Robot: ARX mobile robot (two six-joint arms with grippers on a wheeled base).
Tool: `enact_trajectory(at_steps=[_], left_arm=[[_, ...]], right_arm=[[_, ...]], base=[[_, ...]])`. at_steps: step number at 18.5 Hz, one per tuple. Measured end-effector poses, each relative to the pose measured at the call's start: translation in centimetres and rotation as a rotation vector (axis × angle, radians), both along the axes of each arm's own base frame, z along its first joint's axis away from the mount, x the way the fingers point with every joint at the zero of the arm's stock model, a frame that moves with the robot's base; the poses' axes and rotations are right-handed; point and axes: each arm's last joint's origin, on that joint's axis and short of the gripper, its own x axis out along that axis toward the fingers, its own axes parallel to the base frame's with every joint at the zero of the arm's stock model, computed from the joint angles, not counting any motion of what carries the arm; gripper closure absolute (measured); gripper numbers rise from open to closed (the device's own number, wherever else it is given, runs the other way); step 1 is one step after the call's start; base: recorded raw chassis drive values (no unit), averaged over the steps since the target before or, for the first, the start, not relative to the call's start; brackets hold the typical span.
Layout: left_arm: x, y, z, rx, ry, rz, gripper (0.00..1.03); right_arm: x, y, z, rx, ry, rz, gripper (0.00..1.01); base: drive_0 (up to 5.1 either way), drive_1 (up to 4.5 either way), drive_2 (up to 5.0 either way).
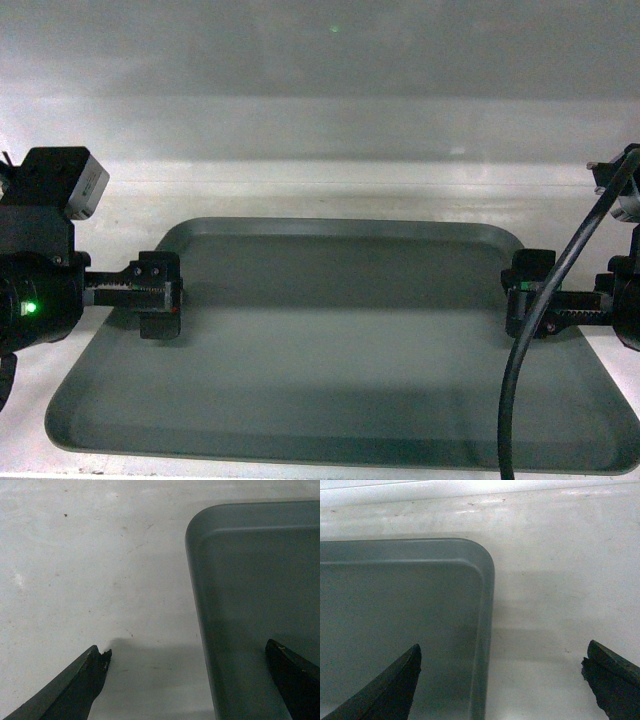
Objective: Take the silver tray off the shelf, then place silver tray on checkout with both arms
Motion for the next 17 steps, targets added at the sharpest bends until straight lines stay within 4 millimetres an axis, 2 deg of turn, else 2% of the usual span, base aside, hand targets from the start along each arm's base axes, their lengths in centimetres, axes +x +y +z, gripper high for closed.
enact_trajectory(at_steps=[4, 14, 15, 17], left_arm=[[-0.7, -0.3, -0.4, -0.006, -0.009, -0.003, 0.05], [-1.1, -0.6, -0.6, -0.018, -0.013, -0.005, 0.05], [-1.1, -0.7, -0.6, -0.018, -0.014, -0.005, 0.06], [-1.2, -0.8, -0.6, -0.027, -0.016, -0.009, 0.27]], right_arm=[[-0.4, 0.3, -0.9, -0.012, 0.007, -0.003, 0.03], [-0.7, 1.2, -1.2, -0.033, -0.019, 0.0, 0.03], [-0.7, 1.2, -1.2, -0.033, -0.019, 0.0, 0.03], [-0.7, 1.1, -1.2, -0.039, -0.02, -0.012, 0.22]], base=[[0.0, 0.0, 0.0], [0.0, 0.0, 0.0], [0.0, 0.0, 0.0], [0.0, 0.0, 0.0]])
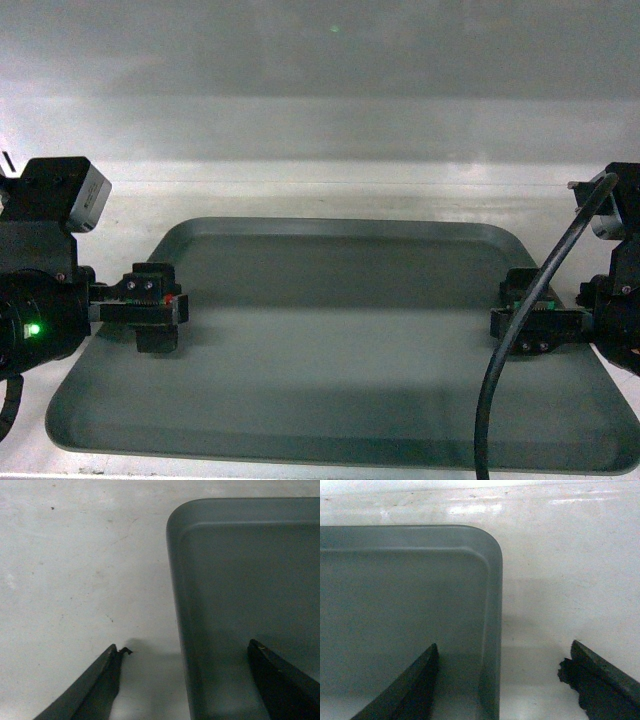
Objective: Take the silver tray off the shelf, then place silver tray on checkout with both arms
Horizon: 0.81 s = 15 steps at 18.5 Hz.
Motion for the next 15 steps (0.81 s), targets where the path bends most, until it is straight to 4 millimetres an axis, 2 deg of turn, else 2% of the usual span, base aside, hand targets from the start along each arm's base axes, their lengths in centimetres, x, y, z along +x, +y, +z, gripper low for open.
enact_trajectory(at_steps=[3, 7, 8, 12, 15], left_arm=[[-0.2, -0.6, 0.0, -0.006, -0.005, -0.025, 0.62], [-0.6, -0.5, 0.1, -0.013, -0.008, -0.007, 0.97], [-0.7, -0.6, 0.1, -0.043, -0.003, 0.01, 1.0], [-1.5, -0.6, 0.7, -0.075, 0.007, 0.02, 1.0], [-1.8, -0.6, 2.2, -0.087, -0.024, 0.009, 1.0]], right_arm=[[-0.1, 0.6, 0.0, -0.004, -0.004, 0.01, 0.57], [-0.2, 0.6, 0.0, -0.005, -0.011, 0.0, 0.93], [-0.2, 0.6, 0.1, 0.018, -0.014, -0.02, 0.98], [-0.6, 0.5, 0.4, 0.025, -0.013, -0.027, 0.98], [-0.8, 0.2, 1.6, 0.022, -0.05, -0.035, 0.98]], base=[[0.0, 0.0, 0.0], [0.0, 0.0, 0.0], [0.0, 0.0, 0.0], [0.0, 0.0, 0.0], [0.0, 0.0, 0.0]])
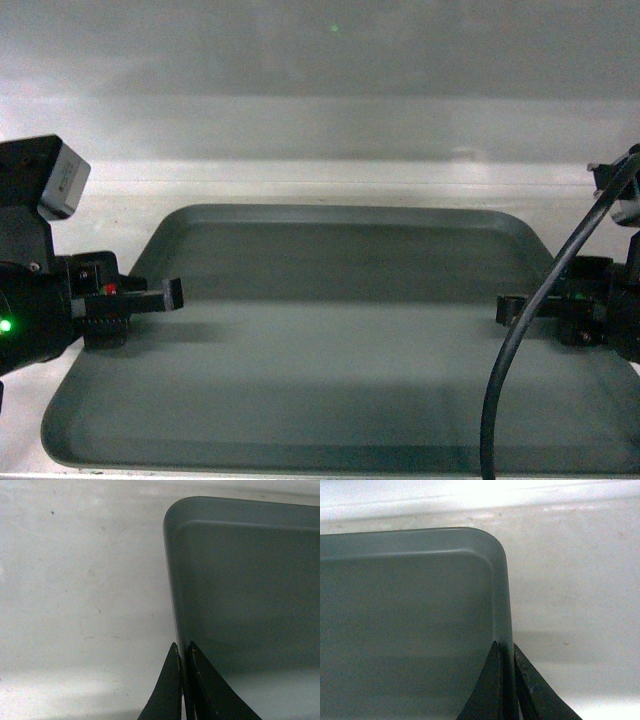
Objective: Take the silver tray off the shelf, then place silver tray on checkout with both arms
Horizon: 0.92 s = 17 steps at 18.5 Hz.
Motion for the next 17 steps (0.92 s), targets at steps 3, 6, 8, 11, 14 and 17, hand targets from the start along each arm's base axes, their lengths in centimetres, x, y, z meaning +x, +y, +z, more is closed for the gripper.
enact_trajectory(at_steps=[3, 6, 8, 11, 14, 17], left_arm=[[-0.4, 0.1, 1.8, -0.007, -0.034, -0.001, 1.0], [-0.9, -0.2, 3.6, -0.012, -0.064, -0.011, 1.0], [-1.1, -0.4, 5.0, -0.014, -0.084, -0.016, 1.0], [-1.4, -0.6, 5.6, 0.0, -0.065, -0.021, 1.0], [-1.7, -0.5, 5.5, 0.023, 0.001, -0.026, 1.0], [-1.6, -0.6, 5.8, 0.058, 0.027, -0.034, 1.0]], right_arm=[[-0.5, -0.2, 2.4, -0.008, -0.057, 0.0, 0.98], [-1.1, -0.3, 4.7, -0.018, -0.096, -0.002, 0.98], [-1.8, -0.5, 6.7, -0.021, -0.127, -0.002, 0.98], [-2.3, -0.6, 7.6, -0.025, -0.109, 0.0, 0.98], [-2.8, -0.4, 7.5, -0.038, -0.035, 0.008, 0.98], [-3.1, -0.1, 7.3, -0.028, 0.03, 0.007, 0.98]], base=[[0.0, 0.0, 0.0], [0.0, 0.0, 0.0], [0.0, 0.0, 0.0], [0.0, 0.0, 0.0], [0.0, 0.0, 0.0], [0.0, 0.0, 0.0]])
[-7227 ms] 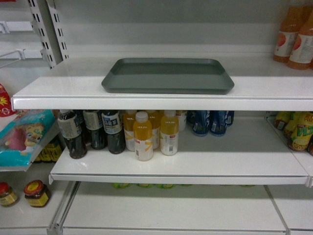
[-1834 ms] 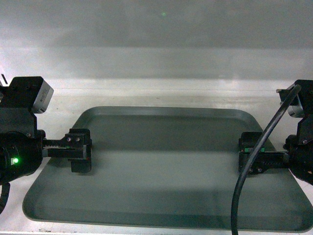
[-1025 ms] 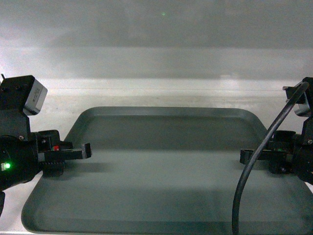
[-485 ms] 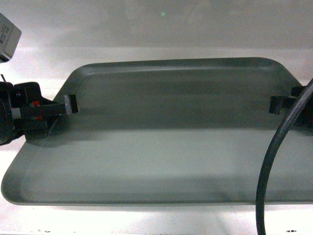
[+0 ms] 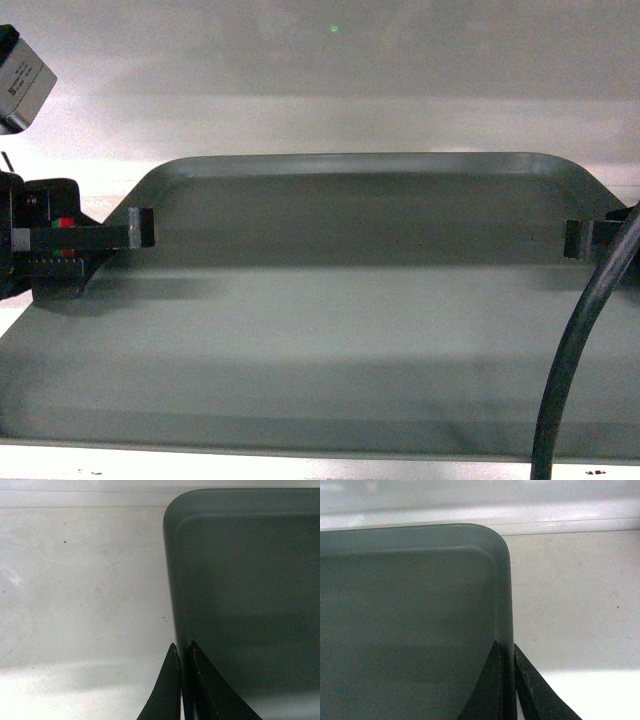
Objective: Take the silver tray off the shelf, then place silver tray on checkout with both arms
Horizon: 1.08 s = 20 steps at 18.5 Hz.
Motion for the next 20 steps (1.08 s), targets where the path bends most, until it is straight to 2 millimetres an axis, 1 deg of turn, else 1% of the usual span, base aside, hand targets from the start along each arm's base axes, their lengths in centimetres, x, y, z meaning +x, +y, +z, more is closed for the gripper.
enact_trajectory(at_steps=[5, 10, 20], left_arm=[[-0.2, -0.1, -0.2, 0.014, 0.006, 0.004, 1.0], [-0.7, -0.2, -0.7, 0.019, 0.01, 0.011, 1.0], [-0.7, -0.2, -0.6, 0.016, 0.004, 0.013, 1.0]], right_arm=[[0.1, 0.0, -1.0, 0.03, 0.031, -0.015, 0.98], [-0.1, 0.0, -1.5, 0.037, 0.043, -0.019, 0.98], [-0.2, -0.1, -1.6, 0.043, 0.045, -0.022, 0.98]], base=[[0.0, 0.0, 0.0], [0.0, 0.0, 0.0], [0.0, 0.0, 0.0]])
